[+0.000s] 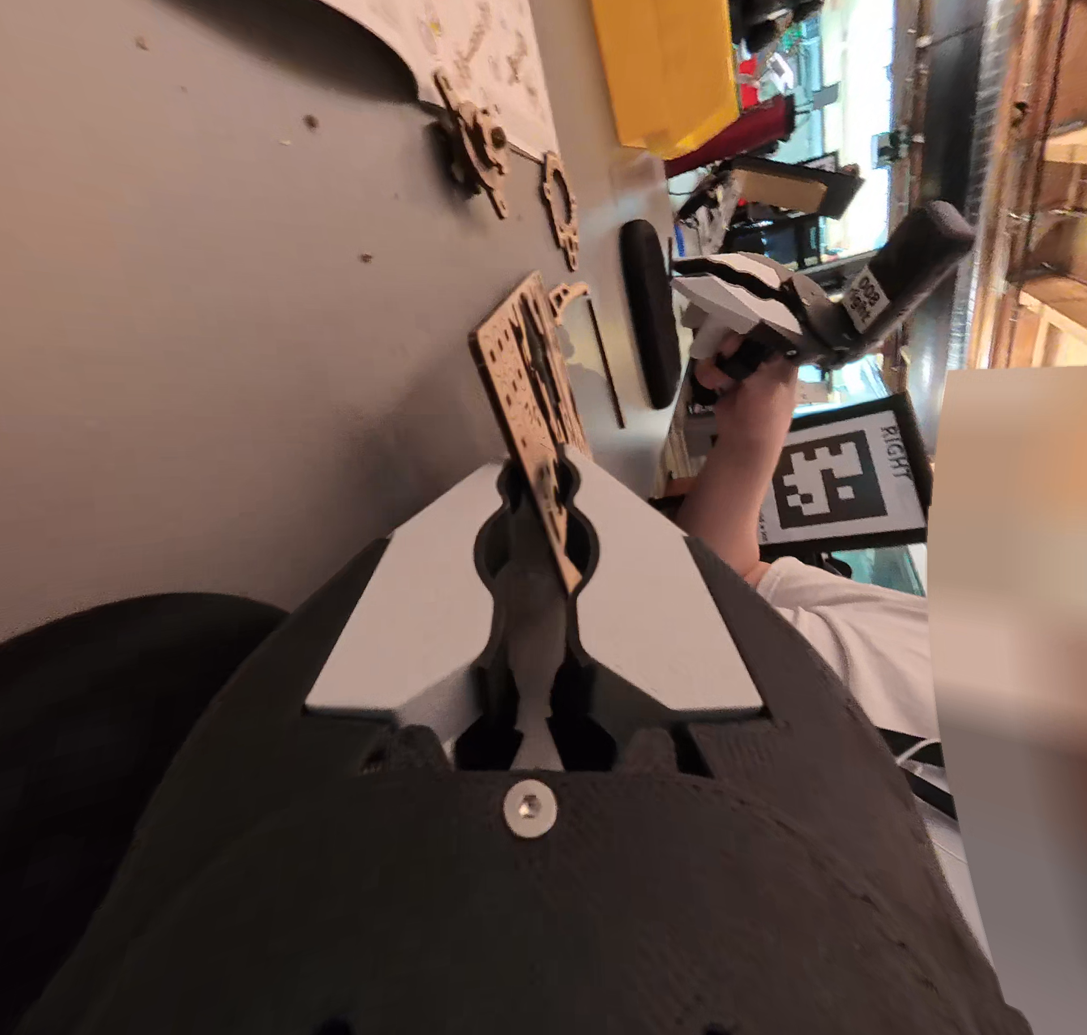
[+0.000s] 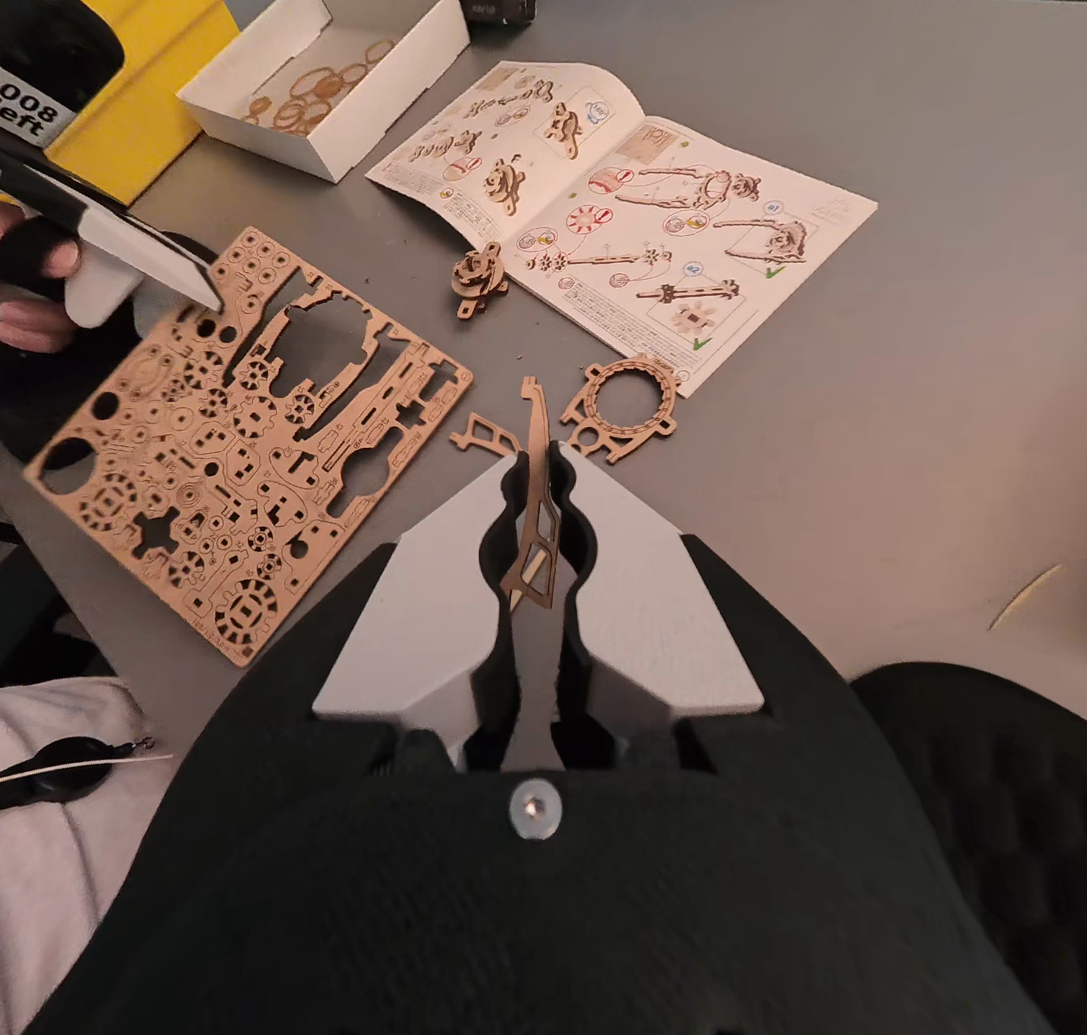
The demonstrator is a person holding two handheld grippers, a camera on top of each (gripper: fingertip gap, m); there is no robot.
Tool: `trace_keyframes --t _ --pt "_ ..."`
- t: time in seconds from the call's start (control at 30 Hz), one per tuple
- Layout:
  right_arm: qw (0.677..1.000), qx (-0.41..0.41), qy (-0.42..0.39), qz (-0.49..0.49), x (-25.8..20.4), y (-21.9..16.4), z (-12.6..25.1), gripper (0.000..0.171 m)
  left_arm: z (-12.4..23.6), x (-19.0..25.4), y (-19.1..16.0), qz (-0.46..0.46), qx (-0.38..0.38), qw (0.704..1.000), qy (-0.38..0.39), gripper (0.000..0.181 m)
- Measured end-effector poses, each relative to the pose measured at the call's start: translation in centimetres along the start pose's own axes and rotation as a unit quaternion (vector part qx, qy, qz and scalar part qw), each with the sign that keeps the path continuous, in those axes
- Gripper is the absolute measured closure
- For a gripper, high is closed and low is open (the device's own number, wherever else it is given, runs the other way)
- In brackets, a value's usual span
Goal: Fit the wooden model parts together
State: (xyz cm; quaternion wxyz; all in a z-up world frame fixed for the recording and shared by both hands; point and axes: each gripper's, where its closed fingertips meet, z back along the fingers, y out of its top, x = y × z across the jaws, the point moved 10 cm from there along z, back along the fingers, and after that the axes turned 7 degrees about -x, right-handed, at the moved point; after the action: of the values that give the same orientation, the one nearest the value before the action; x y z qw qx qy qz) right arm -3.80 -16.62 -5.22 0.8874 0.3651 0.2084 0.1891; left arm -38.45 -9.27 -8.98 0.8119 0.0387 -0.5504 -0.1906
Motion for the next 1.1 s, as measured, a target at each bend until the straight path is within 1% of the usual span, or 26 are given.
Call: trace_keyframes --t 0.03,0.13,0.23,0.3,0.33,0.43,0.53,0.63,0.7,0.83,0.93,0.97,1.03,1.07,1.1 --pt "1.000 0.003 0.005 -0.001 0.3 0.0 0.0 0.165 0.2 -0.1 0.1 0.004 0.006 1.000 0.010 0.164" --pt "1.000 0.008 0.008 0.000 1.1 0.2 0.0 0.165 1.2 0.0 0.2 0.007 0.040 0.998 0.038 0.152" --pt "1.000 0.012 0.022 0.007 1.9 0.6 -0.2 0.165 1.9 0.1 0.1 -0.020 0.035 0.990 0.138 0.139" --pt "0.999 0.016 0.033 0.012 2.3 1.2 -0.3 0.165 1.4 0.5 0.0 -0.040 0.006 0.983 0.177 0.142" --pt "0.999 0.020 0.043 0.016 2.6 1.5 -0.4 0.165 0.9 0.8 -0.1 -0.045 -0.017 0.981 0.186 0.142" --pt "0.998 0.032 0.054 0.023 3.4 3.1 -0.3 0.165 -0.5 1.1 -0.5 -0.054 -0.078 0.974 0.205 0.152" --pt "0.997 0.046 0.052 0.042 4.1 4.9 0.1 0.165 -0.6 1.3 -0.5 -0.057 -0.087 0.972 0.210 0.152" --pt "0.993 0.060 0.072 0.067 4.6 6.5 0.3 0.165 -0.4 1.4 -0.2 -0.070 -0.097 0.966 0.229 0.150" --pt "0.991 0.065 0.081 0.086 5.1 7.5 0.0 0.165 -0.4 1.7 0.1 -0.085 -0.114 0.955 0.262 0.146" --pt "0.986 0.073 0.110 0.096 6.3 9.6 -1.0 0.165 -1.1 3.2 0.8 -0.117 -0.160 0.922 0.332 0.140" --pt "0.982 0.092 0.135 0.099 7.1 11.2 -1.6 0.165 -1.6 3.8 1.0 -0.140 -0.192 0.881 0.410 0.137" --pt "0.980 0.096 0.137 0.103 7.3 11.8 -1.7 0.165 -1.8 3.9 1.1 -0.146 -0.199 0.871 0.425 0.136" --pt "0.979 0.099 0.136 0.113 7.7 12.9 -2.1 0.165 -2.0 4.0 1.4 -0.149 -0.196 0.859 0.449 0.135" --pt "0.978 0.103 0.138 0.118 7.8 13.5 -2.2 0.165 -1.9 4.2 1.7 -0.152 -0.189 0.857 0.455 0.134" --pt "0.976 0.108 0.142 0.127 7.8 14.0 -2.2 0.165 -1.8 4.5 2.0 -0.162 -0.174 0.861 0.450 0.134"
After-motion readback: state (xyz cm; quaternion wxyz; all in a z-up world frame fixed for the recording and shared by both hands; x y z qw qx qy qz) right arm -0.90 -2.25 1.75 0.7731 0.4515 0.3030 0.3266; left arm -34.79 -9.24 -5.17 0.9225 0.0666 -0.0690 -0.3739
